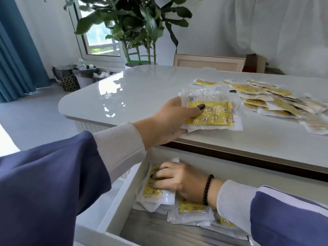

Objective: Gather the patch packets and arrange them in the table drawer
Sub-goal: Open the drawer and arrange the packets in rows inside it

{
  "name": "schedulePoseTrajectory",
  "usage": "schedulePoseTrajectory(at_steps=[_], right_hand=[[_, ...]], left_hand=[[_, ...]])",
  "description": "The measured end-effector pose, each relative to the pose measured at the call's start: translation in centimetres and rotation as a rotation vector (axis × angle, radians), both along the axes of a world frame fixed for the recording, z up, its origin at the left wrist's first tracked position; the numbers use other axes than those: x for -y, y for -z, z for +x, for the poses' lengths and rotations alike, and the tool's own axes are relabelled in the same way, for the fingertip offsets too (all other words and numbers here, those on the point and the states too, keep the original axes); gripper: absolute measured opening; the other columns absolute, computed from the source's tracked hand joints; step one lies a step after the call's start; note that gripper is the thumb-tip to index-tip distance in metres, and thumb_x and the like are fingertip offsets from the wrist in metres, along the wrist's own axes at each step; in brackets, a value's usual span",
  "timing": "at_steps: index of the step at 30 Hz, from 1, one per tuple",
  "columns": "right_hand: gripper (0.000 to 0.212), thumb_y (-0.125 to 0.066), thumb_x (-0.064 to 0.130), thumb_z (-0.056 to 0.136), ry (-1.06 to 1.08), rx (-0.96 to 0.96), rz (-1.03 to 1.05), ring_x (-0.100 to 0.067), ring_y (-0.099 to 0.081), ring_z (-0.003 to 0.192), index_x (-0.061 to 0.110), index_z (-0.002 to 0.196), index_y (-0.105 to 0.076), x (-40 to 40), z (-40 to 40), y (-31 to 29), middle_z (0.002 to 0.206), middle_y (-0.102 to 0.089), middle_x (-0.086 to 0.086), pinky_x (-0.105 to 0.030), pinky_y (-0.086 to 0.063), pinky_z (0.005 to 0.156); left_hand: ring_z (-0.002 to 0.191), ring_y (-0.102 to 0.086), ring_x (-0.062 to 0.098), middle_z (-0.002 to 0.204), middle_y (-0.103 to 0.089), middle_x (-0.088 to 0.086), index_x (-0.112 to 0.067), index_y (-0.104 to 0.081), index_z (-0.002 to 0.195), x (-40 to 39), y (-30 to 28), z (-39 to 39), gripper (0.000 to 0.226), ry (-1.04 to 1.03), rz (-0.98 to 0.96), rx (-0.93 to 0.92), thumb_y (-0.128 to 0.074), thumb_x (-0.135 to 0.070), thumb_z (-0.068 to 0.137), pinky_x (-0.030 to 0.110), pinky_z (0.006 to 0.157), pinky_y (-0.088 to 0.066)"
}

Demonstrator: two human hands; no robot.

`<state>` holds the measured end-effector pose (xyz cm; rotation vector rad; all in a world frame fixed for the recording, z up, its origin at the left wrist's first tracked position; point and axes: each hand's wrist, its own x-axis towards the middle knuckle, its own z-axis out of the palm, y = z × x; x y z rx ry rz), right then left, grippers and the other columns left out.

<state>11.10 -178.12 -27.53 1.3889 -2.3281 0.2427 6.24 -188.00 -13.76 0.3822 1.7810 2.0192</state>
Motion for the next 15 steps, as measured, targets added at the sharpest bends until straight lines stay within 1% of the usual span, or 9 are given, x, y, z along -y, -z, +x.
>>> schedulePoseTrajectory(at_steps=[2, 4, 5, 6, 8, 9, 11, 13, 15], right_hand=[[0.035, -0.058, -0.006, 0.085, 0.001, 0.084, 0.001, -0.028, -0.060, 0.098, 0.013, 0.111, -0.070, -0.2, -0.2, 0.4, 0.108, -0.067, -0.009, -0.039, -0.055, 0.074], [0.034, -0.059, 0.005, 0.086, 0.028, 0.184, 0.062, -0.028, -0.058, 0.104, 0.014, 0.118, -0.067, -0.1, 0.0, -0.2, 0.115, -0.064, -0.010, -0.041, -0.055, 0.077], [0.034, -0.059, 0.019, 0.088, 0.059, 0.216, 0.099, -0.027, -0.056, 0.108, 0.015, 0.121, -0.064, 0.0, 0.2, -0.5, 0.119, -0.062, -0.010, -0.042, -0.054, 0.083], [0.041, -0.057, 0.036, 0.088, 0.097, 0.238, 0.141, -0.026, -0.053, 0.113, 0.017, 0.124, -0.061, 0.0, 0.7, -0.9, 0.123, -0.059, -0.008, -0.042, -0.050, 0.091], [0.064, -0.050, 0.065, 0.082, 0.201, 0.258, 0.220, -0.025, -0.045, 0.122, 0.020, 0.129, -0.056, 0.2, 2.1, -1.5, 0.129, -0.053, -0.004, -0.041, -0.036, 0.107], [0.069, -0.044, 0.071, 0.080, 0.255, 0.239, 0.229, -0.025, -0.043, 0.124, 0.023, 0.129, -0.055, 0.4, 3.0, -1.5, 0.131, -0.051, -0.004, -0.043, -0.032, 0.108], [0.066, -0.037, 0.074, 0.079, 0.381, 0.180, 0.219, -0.027, -0.047, 0.123, 0.031, 0.126, -0.056, 1.0, 4.6, -0.8, 0.130, -0.052, -0.006, -0.047, -0.038, 0.103], [0.061, -0.040, 0.070, 0.076, 0.516, 0.214, 0.178, -0.029, -0.053, 0.117, 0.037, 0.125, -0.054, 1.6, 5.5, -0.2, 0.129, -0.053, -0.008, -0.046, -0.051, 0.091], [0.063, -0.040, 0.067, 0.074, 0.580, 0.253, 0.133, -0.032, -0.052, 0.115, 0.035, 0.128, -0.050, 2.3, 5.9, 0.0, 0.131, -0.050, -0.011, -0.047, -0.054, 0.084]], left_hand=[[0.117, -0.059, 0.035, 0.128, -0.059, 0.022, -0.006, -0.054, 0.122, 0.1, 0.0, 0.0, 0.074, 0.022, 0.019, 0.015, -0.082, -0.022, 0.055, 0.052, 0.100, -0.046], [0.115, -0.061, 0.035, 0.125, -0.062, 0.022, -0.005, -0.054, 0.121, 0.1, 0.0, 0.0, 0.068, 0.031, 0.029, 0.025, -0.082, -0.017, 0.060, 0.053, 0.100, -0.046], [0.114, -0.062, 0.035, 0.123, -0.063, 0.022, -0.004, -0.054, 0.121, 0.1, -0.1, 0.2, 0.060, 0.038, 0.045, 0.030, -0.080, -0.012, 0.067, 0.053, 0.100, -0.046], [0.113, -0.062, 0.035, 0.122, -0.063, 0.023, -0.003, -0.053, 0.122, 0.1, 0.0, 0.1, 0.054, 0.041, 0.057, 0.037, -0.077, -0.009, 0.073, 0.053, 0.101, -0.046], [0.113, -0.062, 0.036, 0.123, -0.063, 0.023, -0.003, -0.052, 0.124, 0.1, -0.1, 0.2, 0.057, 0.045, 0.049, 0.037, -0.077, -0.010, 0.073, 0.054, 0.102, -0.044], [0.113, -0.062, 0.036, 0.123, -0.063, 0.023, -0.003, -0.051, 0.125, 0.1, -0.1, 0.3, 0.058, 0.045, 0.045, 0.035, -0.076, -0.010, 0.073, 0.053, 0.102, -0.045], [0.112, -0.063, 0.035, 0.122, -0.063, 0.024, -0.001, -0.051, 0.125, 0.1, -0.3, 0.6, 0.047, 0.043, 0.052, 0.028, -0.070, -0.005, 0.082, 0.052, 0.100, -0.047], [0.109, -0.064, 0.035, 0.119, -0.064, 0.024, 0.000, -0.050, 0.124, 0.1, -0.4, 0.8, 0.039, 0.040, 0.061, 0.024, -0.063, -0.001, 0.087, 0.051, 0.098, -0.049], [0.109, -0.063, 0.037, 0.121, -0.062, 0.027, 0.001, -0.050, 0.123, 0.0, -0.4, 0.8, 0.038, 0.037, 0.066, 0.017, -0.062, 0.000, 0.088, 0.053, 0.099, -0.048]])
